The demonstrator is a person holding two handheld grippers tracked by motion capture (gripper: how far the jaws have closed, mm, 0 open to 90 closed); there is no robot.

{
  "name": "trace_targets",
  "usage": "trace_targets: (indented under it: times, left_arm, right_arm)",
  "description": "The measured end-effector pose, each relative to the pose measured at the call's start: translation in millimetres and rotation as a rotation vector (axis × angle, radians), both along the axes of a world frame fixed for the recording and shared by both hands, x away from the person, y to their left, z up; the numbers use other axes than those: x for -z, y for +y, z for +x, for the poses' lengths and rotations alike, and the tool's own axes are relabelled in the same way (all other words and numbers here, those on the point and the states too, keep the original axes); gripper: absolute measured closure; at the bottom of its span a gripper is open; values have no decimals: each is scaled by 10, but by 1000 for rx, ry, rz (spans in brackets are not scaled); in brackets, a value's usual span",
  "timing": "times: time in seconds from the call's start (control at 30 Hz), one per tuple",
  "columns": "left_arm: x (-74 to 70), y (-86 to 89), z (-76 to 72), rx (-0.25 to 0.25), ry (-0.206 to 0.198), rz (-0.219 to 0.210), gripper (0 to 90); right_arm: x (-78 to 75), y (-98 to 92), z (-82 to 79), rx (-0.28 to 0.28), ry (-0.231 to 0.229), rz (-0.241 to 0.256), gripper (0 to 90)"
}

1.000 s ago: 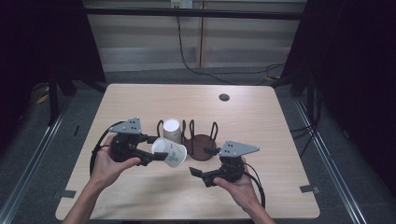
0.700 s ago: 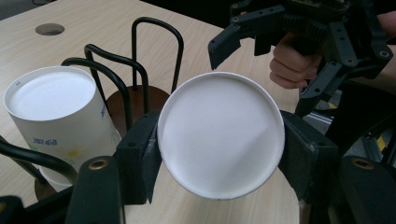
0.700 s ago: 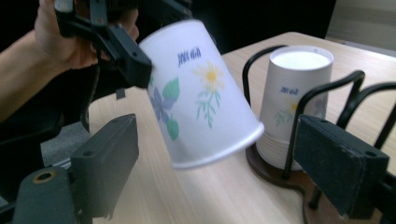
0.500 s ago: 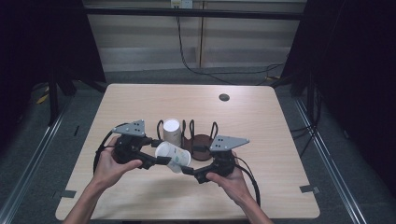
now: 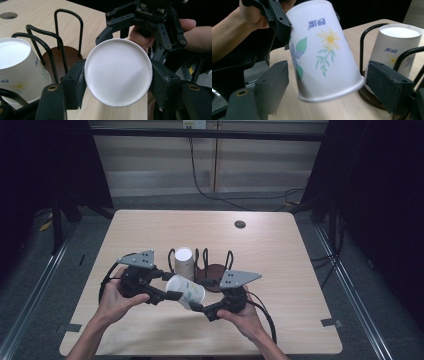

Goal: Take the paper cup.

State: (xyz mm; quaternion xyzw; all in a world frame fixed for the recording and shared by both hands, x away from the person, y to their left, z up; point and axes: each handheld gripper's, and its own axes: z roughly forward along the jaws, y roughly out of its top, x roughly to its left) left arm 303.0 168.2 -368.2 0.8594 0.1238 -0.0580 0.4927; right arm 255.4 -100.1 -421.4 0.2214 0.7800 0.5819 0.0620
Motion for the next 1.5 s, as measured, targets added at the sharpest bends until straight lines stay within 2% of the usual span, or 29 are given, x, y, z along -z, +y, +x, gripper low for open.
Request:
trace_targets:
  times: [0.23,0.4,0.57,0.83,0.93,1.0,1.1,1.2,1.27,1.5]
  left_arm:
    - [-7,-26,-4,9,5,3,366]
    - [23,-73,-11,26,16,6,366]
    - [32,-83,-11,31,19,8,366]
    - [59,-33,37,33,62,-35,357]
    - [61,-35,36,28,55,-30,353]
    - [63,-30,37,21,54,-44,349]
    - [69,-26,39,12,40,-47,256]
    - [82,-27,41,7,29,-50,218]
    - [87,-25,43,-2,23,-49,162]
    - [117,-43,31,-4,17,-20,166]
  right_arm:
    - [54,41,24,-15,2,-11,181]
    - [100,84,39,-35,-1,2,186]
    - [116,97,30,-52,-7,-1,230]
    - [109,87,26,-70,-10,-2,273]
    - [106,85,25,-69,-11,-11,275]
    - [106,81,29,-67,-6,-8,276]
    - [106,73,35,-60,-1,-10,279]
    - [99,63,33,-57,0,-18,283]
    - [93,56,34,-57,1,-23,284]
    - [84,19,52,-50,17,-45,286]
